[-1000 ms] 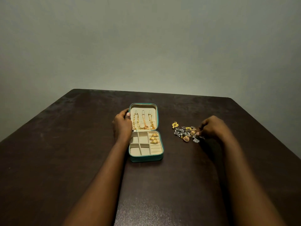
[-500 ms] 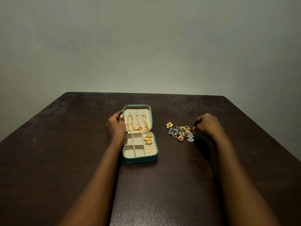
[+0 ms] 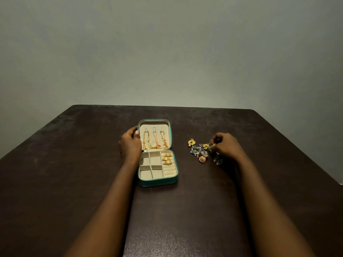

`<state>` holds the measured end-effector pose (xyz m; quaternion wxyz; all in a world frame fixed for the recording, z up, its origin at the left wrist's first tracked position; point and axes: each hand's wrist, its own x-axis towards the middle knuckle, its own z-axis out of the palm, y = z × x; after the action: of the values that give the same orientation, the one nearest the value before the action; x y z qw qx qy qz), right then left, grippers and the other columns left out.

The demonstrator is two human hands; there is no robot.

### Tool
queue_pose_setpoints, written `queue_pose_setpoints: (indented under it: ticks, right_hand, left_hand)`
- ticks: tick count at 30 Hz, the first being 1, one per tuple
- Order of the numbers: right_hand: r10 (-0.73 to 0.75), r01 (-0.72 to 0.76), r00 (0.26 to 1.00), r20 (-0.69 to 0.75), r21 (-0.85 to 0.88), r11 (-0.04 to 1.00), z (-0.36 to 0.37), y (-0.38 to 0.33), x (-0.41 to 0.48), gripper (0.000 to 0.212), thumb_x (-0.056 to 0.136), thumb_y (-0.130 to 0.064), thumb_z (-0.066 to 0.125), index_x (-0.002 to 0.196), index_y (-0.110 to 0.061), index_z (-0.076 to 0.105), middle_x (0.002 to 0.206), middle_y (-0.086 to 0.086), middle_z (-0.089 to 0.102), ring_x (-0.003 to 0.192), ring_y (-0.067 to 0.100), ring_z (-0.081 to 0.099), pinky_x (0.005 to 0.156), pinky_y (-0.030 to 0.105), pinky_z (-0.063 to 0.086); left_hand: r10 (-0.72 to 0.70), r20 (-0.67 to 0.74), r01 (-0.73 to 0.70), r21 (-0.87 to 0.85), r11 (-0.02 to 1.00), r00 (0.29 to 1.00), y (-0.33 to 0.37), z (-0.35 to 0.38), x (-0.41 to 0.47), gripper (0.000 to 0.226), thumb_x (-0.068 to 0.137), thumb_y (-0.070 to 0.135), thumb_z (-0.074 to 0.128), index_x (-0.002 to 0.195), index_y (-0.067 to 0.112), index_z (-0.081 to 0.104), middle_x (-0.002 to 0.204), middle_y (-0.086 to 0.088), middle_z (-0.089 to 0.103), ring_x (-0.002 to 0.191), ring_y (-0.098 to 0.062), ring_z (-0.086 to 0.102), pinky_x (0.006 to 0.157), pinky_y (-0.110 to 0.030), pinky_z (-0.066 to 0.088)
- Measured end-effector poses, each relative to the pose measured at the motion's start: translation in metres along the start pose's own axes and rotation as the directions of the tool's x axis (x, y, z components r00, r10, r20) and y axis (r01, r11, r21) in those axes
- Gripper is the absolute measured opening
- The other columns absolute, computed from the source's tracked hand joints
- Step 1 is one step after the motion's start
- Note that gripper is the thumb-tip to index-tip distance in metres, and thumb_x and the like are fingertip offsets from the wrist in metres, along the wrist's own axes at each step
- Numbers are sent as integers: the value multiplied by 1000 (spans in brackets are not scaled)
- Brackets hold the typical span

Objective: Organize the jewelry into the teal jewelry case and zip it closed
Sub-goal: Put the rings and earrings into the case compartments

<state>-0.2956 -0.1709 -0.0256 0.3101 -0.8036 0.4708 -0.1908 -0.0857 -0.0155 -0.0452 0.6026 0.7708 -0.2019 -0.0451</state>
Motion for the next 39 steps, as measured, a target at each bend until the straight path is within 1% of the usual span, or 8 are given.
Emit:
queue_pose_setpoints:
  ticks: [6, 13, 20, 26, 30, 33, 37, 39]
  right_hand:
    - [114, -76, 990, -81, 371, 925, -1, 10, 2, 28, 77, 14, 59, 71, -14, 56, 83, 10, 62, 72, 21, 59, 60, 28, 48]
    - [147, -77, 984, -97, 515, 854, -3, 15, 3, 17, 86, 9, 50, 86, -8, 54, 79, 5, 55, 68, 15, 51, 59, 26, 43]
    - [121, -44, 988, -100, 560, 828, -4, 13, 1, 20, 86, 4, 56, 76, -13, 53, 78, 4, 56, 64, 14, 52, 56, 24, 43]
    - [74, -25, 991, -114, 378, 925, 1, 14, -1, 14, 79, -1, 67, 85, -10, 60, 86, 10, 64, 78, 25, 62, 69, 38, 53]
    - [-74, 78, 994, -80, 53, 996, 1, 7, -1, 19, 79, -4, 68, 96, -12, 65, 90, 4, 64, 83, 17, 60, 70, 25, 45]
    - [-187, 174, 981, -49, -198, 965, -2, -3, -3, 19, 82, -7, 65, 100, -11, 70, 96, 4, 62, 83, 11, 52, 73, 20, 37]
    - [-207, 205, 978, 16, -224, 953, -9, -17, -7, 15, 84, -12, 66, 98, -11, 73, 81, -7, 59, 69, 2, 50, 62, 13, 38]
    - [-198, 212, 977, 82, -254, 944, -8, -22, -9, 16, 84, -19, 67, 97, -12, 73, 84, -1, 68, 75, 6, 57, 68, 16, 44]
  left_hand:
    - [-8, 3, 9, -21, 1000, 1000, 0, 0, 0, 31, 97, 17, 45, 124, 15, 61, 115, -9, 67, 103, -23, 63, 81, -33, 49]
    - [-12, -7, 12, -26, 1000, 1000, 1, 0, -2, 30, 97, 16, 46, 122, 15, 62, 115, -10, 68, 103, -24, 62, 77, -28, 45]
    - [-12, -4, 12, -11, 1000, 1000, 3, 0, -4, 31, 98, 16, 45, 124, 14, 61, 117, -10, 66, 105, -22, 61, 73, -25, 39]
    - [-12, -3, 12, -10, 1000, 1000, 3, 0, -4, 31, 98, 17, 45, 124, 14, 60, 116, -9, 67, 101, -20, 61, 72, -26, 41]
    - [-2, -2, 2, -9, 1000, 1000, 2, 0, -2, 30, 97, 15, 45, 123, 13, 62, 117, -10, 67, 103, -22, 61, 74, -25, 40]
    - [-2, 0, 2, -15, 1000, 1000, 0, 1, 0, 30, 97, 15, 46, 123, 13, 62, 116, -10, 67, 106, -25, 61, 76, -26, 41]
    - [-8, -3, 8, -1, 1000, 1000, 0, 2, 1, 31, 97, 16, 46, 123, 15, 62, 117, -10, 67, 106, -25, 61, 76, -27, 42]
    - [-11, -7, 11, 4, 1000, 1000, 0, 2, 2, 31, 97, 16, 46, 123, 15, 61, 117, -10, 67, 106, -25, 62, 77, -28, 44]
